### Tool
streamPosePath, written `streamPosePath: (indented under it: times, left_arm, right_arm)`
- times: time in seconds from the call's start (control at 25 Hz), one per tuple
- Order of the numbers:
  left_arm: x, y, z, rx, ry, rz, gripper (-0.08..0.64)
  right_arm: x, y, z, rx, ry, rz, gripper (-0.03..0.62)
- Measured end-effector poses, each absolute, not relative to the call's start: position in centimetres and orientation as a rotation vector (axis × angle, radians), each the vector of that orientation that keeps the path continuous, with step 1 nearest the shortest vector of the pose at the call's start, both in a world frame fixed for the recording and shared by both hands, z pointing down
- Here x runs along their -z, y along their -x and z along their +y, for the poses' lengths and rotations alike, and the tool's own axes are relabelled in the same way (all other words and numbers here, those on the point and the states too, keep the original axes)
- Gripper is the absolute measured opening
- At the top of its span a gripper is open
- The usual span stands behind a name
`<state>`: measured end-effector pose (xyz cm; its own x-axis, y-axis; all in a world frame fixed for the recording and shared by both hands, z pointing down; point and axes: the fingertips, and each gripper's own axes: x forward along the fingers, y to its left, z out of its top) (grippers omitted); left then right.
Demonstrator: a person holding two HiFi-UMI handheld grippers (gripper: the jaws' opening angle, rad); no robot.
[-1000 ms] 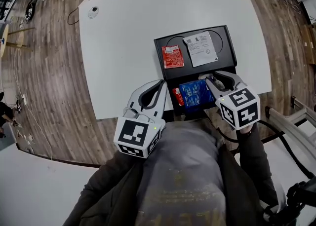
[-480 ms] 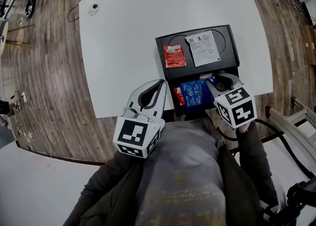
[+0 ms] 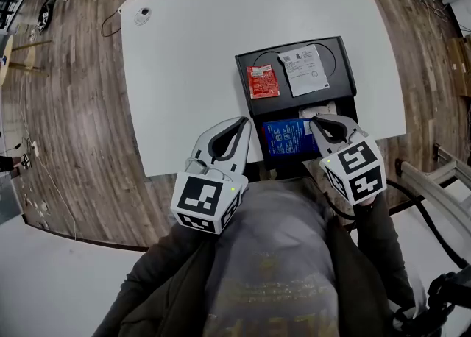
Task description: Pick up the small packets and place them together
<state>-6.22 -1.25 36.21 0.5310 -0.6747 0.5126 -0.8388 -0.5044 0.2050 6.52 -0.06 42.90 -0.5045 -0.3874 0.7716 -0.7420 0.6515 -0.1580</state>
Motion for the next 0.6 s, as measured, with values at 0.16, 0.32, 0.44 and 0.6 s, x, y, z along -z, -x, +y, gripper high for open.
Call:
streamPosePath:
  times: [0.16, 0.32, 0.44, 0.6]
  left_arm:
    - [-35.4, 6.4, -1.2, -0.485, -2.372, -1.239, 0.002]
    - [-34.1, 6.7, -1.4, -0.436, -2.408, -1.253, 0.002]
    - [-33.3, 7.1, -1.7, -0.395, -2.422, -1.273, 0.002]
    - [-32.6, 7.5, -1.8, -0.354, -2.429, -1.292, 0.002]
  right_arm:
    - [-38.9, -4.8, 0.8, -0.585, -0.864, -2.225, 0.005]
    - [-35.6, -3.6, 1.3, -0.519, -0.856, -2.272, 0.005]
    - [-34.0, -3.2, 1.4, -0.475, -0.852, -2.287, 0.005]
    - [-32.2, -2.6, 1.3, -0.443, -0.844, -2.310, 0.005]
